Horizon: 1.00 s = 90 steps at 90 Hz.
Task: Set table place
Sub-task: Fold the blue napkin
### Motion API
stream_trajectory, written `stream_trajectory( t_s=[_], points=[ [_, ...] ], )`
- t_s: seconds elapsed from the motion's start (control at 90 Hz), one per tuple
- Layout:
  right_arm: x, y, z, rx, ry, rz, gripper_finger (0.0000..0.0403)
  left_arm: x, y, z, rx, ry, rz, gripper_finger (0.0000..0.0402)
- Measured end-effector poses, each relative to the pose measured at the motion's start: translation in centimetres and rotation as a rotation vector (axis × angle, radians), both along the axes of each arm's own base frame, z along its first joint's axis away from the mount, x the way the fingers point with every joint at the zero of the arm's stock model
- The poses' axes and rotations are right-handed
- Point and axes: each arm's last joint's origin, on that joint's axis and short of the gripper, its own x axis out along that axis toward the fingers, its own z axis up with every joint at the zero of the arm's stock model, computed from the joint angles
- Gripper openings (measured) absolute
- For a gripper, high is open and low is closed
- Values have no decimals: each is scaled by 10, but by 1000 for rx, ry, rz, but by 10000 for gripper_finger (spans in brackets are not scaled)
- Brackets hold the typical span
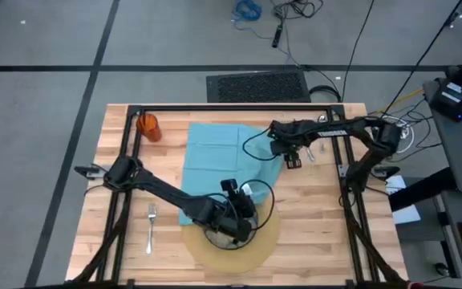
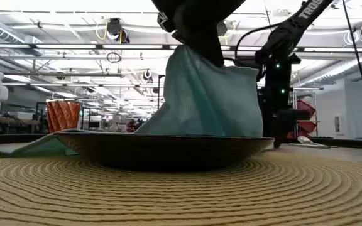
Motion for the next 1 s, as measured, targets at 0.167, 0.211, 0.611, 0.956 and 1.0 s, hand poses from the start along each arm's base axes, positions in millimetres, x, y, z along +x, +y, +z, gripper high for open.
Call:
stream_trajectory(
  t_s=[0.167,0.211,0.611,0.956,1.0],
  points=[
    [0,0,2,-4,-20,-10,160,0,0,0,0,0,0,0],
    [0,0,2,0,-22,-10,142,0,0,0,0,0,0,0],
    [3,-2,4,-36,-49,-11,1,1,0,0,-8,-5,-2,0],
    [-2,-6,41,-157,-114,-78,0,1,-1,0,-20,-1,-9,0],
    [-3,-9,44,-141,-156,-136,0,1,-1,0,-20,-1,-9,0]
  ],
)
